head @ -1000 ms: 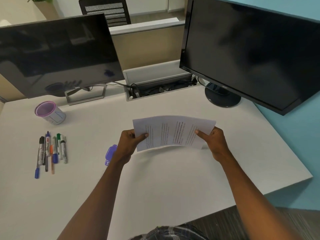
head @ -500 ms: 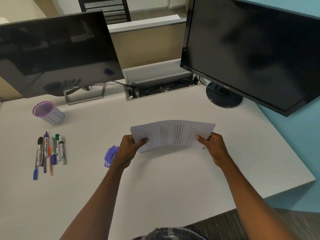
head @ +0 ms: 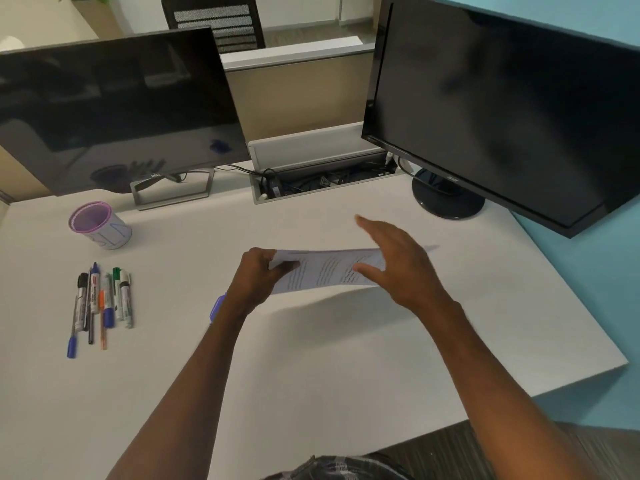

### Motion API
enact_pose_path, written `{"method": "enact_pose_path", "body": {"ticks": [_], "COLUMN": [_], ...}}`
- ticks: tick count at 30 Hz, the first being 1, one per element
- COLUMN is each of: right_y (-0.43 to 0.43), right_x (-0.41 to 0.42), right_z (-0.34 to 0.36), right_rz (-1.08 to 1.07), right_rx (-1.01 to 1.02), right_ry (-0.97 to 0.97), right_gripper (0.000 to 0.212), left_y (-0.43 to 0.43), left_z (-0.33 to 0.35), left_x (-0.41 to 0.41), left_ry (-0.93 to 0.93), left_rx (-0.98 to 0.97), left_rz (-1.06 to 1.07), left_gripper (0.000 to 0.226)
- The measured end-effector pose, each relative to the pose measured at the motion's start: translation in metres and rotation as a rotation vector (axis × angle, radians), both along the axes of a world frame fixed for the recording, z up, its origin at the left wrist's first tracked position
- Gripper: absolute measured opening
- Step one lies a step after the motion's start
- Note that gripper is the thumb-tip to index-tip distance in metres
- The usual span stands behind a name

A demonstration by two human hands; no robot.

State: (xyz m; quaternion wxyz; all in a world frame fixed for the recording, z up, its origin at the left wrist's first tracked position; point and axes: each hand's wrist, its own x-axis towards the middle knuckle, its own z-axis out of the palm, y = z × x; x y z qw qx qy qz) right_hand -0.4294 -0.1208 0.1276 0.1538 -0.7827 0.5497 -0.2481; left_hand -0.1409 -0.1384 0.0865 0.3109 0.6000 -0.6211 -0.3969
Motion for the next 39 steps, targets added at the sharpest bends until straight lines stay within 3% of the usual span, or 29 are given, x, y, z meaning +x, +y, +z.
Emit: {"method": "enact_pose_path", "body": {"ticks": [5, 7, 10, 13, 14, 16, 18, 20, 25, 31, 39], "right_y": [-0.001, 0.001, 0.001, 0.008, 0.012, 0.019, 0.025, 0.030, 0.034, 0.044, 0.055], "right_x": [0.013, 0.013, 0.008, 0.009, 0.011, 0.018, 0.024, 0.031, 0.042, 0.052, 0.068], "right_z": [0.010, 0.008, 0.005, 0.001, -0.002, -0.010, -0.021, -0.030, -0.050, -0.071, -0.096], "right_rz": [0.005, -0.037, -0.103, -0.184, -0.225, -0.292, -0.330, -0.359, -0.365, -0.422, -0.489], "right_rx": [-0.107, -0.108, 0.076, 0.246, 0.292, 0.397, 0.517, 0.594, 0.686, 0.751, 0.789], "right_ry": [-0.037, -0.108, -0.384, -0.738, -0.839, -1.006, -1.105, -1.143, -1.133, -0.973, -0.990], "right_gripper": [0.021, 0.018, 0.017, 0.013, 0.016, 0.020, 0.021, 0.023, 0.025, 0.021, 0.023], "left_y": [0.000, 0.002, 0.005, 0.011, 0.014, 0.021, 0.029, 0.035, 0.045, 0.051, 0.049], "left_z": [0.030, 0.037, 0.041, 0.032, 0.027, 0.016, 0.004, -0.004, -0.017, -0.031, -0.038], "left_x": [0.001, 0.005, 0.017, 0.026, 0.027, 0.027, 0.025, 0.024, 0.024, 0.037, 0.058], "left_ry": [-0.087, -0.061, -0.065, 0.190, 0.289, 0.447, 0.532, 0.572, 0.591, 0.568, 0.483], "left_rx": [-0.152, -0.203, -0.235, -0.012, 0.083, 0.225, 0.286, 0.315, 0.335, 0.383, 0.341], "left_rz": [-0.093, -0.068, 0.041, 0.097, 0.074, -0.009, -0.074, -0.071, 0.058, 0.126, 0.303], "left_gripper": [0.014, 0.024, 0.067, 0.092, 0.091, 0.069, 0.041, 0.031, 0.023, 0.022, 0.015]}}
